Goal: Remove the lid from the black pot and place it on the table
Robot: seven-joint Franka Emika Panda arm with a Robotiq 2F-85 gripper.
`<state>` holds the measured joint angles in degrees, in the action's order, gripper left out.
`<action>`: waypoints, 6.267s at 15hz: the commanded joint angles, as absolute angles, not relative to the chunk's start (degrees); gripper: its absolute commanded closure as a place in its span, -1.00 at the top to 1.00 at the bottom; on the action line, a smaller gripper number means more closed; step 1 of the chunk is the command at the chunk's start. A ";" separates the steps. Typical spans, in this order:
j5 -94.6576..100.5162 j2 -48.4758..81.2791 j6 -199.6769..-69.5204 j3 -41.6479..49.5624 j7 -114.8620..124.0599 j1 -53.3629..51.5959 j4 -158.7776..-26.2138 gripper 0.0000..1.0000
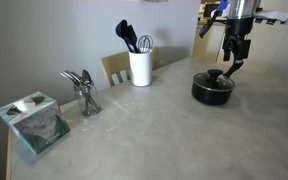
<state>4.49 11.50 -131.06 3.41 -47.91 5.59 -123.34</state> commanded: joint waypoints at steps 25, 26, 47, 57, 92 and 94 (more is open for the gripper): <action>5.02 20.55 -132.61 1.11 -42.96 6.66 -115.73 -0.70; 5.15 19.95 -132.36 1.20 -41.54 6.48 -115.94 -0.70; -3.31 23.20 -121.15 -5.86 -3.75 -4.76 -107.81 -0.70; 1.59 34.11 -131.38 -2.69 20.23 -13.38 -103.48 -0.70; -4.86 38.51 -138.83 -2.09 24.12 -13.38 -102.62 -0.70; -4.44 38.70 -138.37 -1.87 24.34 -13.55 -102.47 -0.70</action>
